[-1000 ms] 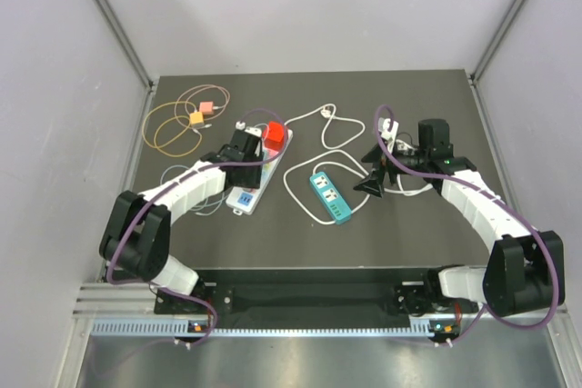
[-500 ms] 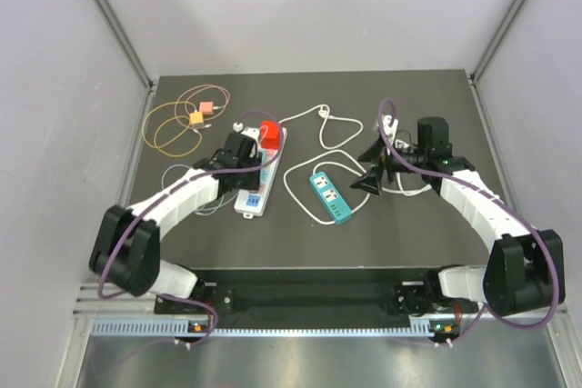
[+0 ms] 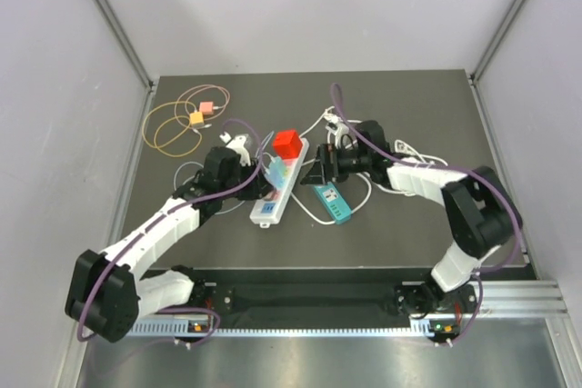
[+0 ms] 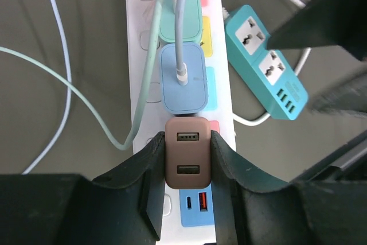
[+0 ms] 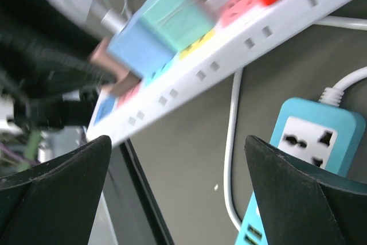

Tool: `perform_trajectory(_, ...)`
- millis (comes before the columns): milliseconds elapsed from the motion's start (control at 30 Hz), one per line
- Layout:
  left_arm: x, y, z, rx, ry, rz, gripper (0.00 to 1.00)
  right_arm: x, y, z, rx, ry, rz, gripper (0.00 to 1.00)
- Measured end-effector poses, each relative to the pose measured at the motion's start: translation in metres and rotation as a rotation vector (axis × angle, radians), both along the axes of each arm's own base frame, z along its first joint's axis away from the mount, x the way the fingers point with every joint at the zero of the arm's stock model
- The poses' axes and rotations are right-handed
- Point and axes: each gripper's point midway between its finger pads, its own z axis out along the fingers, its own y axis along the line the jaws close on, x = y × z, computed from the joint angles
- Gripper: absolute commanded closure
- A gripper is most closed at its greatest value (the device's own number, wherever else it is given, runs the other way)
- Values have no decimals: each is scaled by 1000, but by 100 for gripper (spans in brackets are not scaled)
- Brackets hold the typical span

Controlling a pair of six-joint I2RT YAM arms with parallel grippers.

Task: Pull the plug off the socket

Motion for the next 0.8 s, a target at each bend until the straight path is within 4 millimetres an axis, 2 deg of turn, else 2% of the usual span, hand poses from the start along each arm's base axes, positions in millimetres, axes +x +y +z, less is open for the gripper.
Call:
perform_trajectory(200,-7,-7,2,-101,15,22,100,29,19,-17,4,215,-148,0)
perform_trajectory(400,-14,-13,10,-196,24,44,100,41,23,-34,-10,333,-242,0)
perform_trajectory(500,-17,-14,11,-230,25,51,100,46,24,-35,-8,356,-278,2)
perform_trajectory(533,-19,-14,10,-239,31,54,100,48,24,-34,-8,360,-290,4)
perform_trajectory(700,-22,-16,8,-269,38,58,100,60,27,-32,-1,376,-340,29)
perform_trajectory(800,-25,-16,7,-280,37,57,100,67,31,-34,4,392,-355,40)
